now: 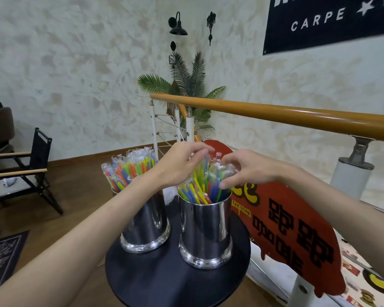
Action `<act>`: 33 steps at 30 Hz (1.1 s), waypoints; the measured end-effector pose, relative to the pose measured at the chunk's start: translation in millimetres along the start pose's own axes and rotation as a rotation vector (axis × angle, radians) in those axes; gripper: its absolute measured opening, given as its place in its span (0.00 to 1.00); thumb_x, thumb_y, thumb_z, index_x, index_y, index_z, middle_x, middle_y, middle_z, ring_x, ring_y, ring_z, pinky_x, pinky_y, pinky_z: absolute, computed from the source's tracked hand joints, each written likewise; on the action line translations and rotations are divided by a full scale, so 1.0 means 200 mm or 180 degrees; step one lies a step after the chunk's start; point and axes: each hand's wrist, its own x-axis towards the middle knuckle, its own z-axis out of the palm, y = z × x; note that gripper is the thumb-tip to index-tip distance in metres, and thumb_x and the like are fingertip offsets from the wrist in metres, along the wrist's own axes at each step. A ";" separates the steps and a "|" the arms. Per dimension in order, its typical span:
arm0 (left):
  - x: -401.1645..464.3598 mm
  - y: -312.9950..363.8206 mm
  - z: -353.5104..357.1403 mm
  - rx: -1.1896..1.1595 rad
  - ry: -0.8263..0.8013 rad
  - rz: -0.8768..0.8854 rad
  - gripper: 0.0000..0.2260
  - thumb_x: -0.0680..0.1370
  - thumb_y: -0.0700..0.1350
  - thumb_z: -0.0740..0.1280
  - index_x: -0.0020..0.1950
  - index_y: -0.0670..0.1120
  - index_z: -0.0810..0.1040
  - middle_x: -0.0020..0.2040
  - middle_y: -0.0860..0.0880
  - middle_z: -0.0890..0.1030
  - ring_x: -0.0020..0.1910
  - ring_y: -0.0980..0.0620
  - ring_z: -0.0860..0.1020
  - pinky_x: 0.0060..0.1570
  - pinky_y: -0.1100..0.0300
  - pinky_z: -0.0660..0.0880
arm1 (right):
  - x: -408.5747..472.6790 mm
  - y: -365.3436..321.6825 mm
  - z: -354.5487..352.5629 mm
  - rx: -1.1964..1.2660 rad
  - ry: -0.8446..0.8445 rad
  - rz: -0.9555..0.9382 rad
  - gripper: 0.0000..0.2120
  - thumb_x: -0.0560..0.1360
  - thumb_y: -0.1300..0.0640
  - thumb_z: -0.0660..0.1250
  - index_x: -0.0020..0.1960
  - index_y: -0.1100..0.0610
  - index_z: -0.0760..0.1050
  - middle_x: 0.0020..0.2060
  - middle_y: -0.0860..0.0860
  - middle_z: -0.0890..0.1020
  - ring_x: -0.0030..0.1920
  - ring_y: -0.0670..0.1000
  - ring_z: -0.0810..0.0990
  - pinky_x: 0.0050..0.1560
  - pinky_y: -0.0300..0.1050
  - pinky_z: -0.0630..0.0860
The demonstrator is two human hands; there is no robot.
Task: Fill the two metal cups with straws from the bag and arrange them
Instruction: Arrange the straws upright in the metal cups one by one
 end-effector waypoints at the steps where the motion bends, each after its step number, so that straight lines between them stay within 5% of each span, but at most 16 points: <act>1: 0.00 -0.01 0.00 0.0118 -0.0126 -0.0026 0.14 0.86 0.45 0.59 0.66 0.45 0.81 0.62 0.52 0.82 0.63 0.58 0.77 0.64 0.64 0.71 | 0.01 0.00 0.00 0.0136 0.0085 -0.0004 0.14 0.72 0.48 0.78 0.46 0.56 0.79 0.37 0.50 0.80 0.35 0.47 0.76 0.39 0.49 0.73; 5: -0.04 -0.04 0.01 0.0017 -0.0098 -0.0210 0.21 0.84 0.58 0.58 0.62 0.46 0.82 0.56 0.52 0.83 0.55 0.57 0.79 0.59 0.56 0.74 | 0.05 -0.01 -0.03 0.0598 0.0442 0.0022 0.10 0.74 0.51 0.77 0.47 0.57 0.83 0.32 0.47 0.80 0.31 0.46 0.79 0.33 0.45 0.78; 8: -0.08 -0.02 -0.01 -0.0241 -0.0016 -0.0298 0.37 0.73 0.73 0.59 0.76 0.53 0.70 0.71 0.56 0.75 0.68 0.58 0.73 0.68 0.53 0.70 | 0.09 -0.03 -0.05 0.0637 0.0625 0.0002 0.14 0.75 0.51 0.75 0.50 0.62 0.83 0.34 0.54 0.80 0.29 0.47 0.78 0.30 0.43 0.77; 13: -0.08 0.04 0.02 0.0879 -0.0453 -0.0262 0.53 0.69 0.73 0.68 0.83 0.48 0.49 0.81 0.48 0.58 0.79 0.49 0.57 0.78 0.46 0.55 | 0.14 -0.06 -0.04 0.0686 0.0576 0.0130 0.13 0.75 0.52 0.76 0.51 0.62 0.82 0.33 0.53 0.83 0.27 0.46 0.80 0.28 0.41 0.77; 16: -0.08 -0.02 0.06 0.1341 -0.0329 -0.0262 0.48 0.72 0.70 0.67 0.83 0.47 0.52 0.81 0.48 0.61 0.79 0.49 0.57 0.77 0.49 0.52 | 0.14 -0.04 -0.02 0.0851 0.0670 0.0151 0.14 0.73 0.53 0.78 0.52 0.61 0.80 0.34 0.53 0.83 0.29 0.48 0.81 0.30 0.44 0.79; 20: -0.10 -0.11 0.09 0.0884 0.0120 -0.0241 0.29 0.77 0.63 0.67 0.74 0.50 0.71 0.72 0.51 0.73 0.70 0.52 0.70 0.70 0.50 0.66 | 0.14 0.00 0.01 0.1037 0.0770 0.0180 0.20 0.71 0.59 0.80 0.58 0.63 0.77 0.42 0.56 0.84 0.33 0.47 0.84 0.35 0.44 0.81; 22: -0.09 -0.13 0.10 0.0564 0.0203 -0.0315 0.23 0.78 0.60 0.68 0.69 0.50 0.75 0.67 0.51 0.77 0.65 0.53 0.74 0.65 0.55 0.71 | 0.13 0.02 0.01 0.0954 0.0746 0.0179 0.22 0.71 0.59 0.80 0.61 0.62 0.77 0.48 0.58 0.85 0.42 0.53 0.86 0.45 0.51 0.84; 24: -0.08 -0.14 0.11 0.0438 0.0267 -0.0367 0.20 0.78 0.59 0.69 0.66 0.51 0.77 0.65 0.52 0.79 0.63 0.54 0.75 0.61 0.57 0.71 | 0.12 0.03 0.01 0.0996 0.0730 0.0190 0.22 0.71 0.61 0.79 0.62 0.60 0.76 0.50 0.58 0.85 0.49 0.57 0.86 0.53 0.55 0.83; 33: -0.06 -0.13 0.13 0.0087 0.0201 -0.0500 0.06 0.81 0.48 0.66 0.58 0.51 0.78 0.48 0.59 0.79 0.42 0.63 0.76 0.45 0.61 0.70 | 0.09 0.04 0.05 0.1294 0.0772 0.0165 0.19 0.74 0.65 0.76 0.62 0.57 0.75 0.50 0.56 0.86 0.49 0.53 0.86 0.51 0.46 0.83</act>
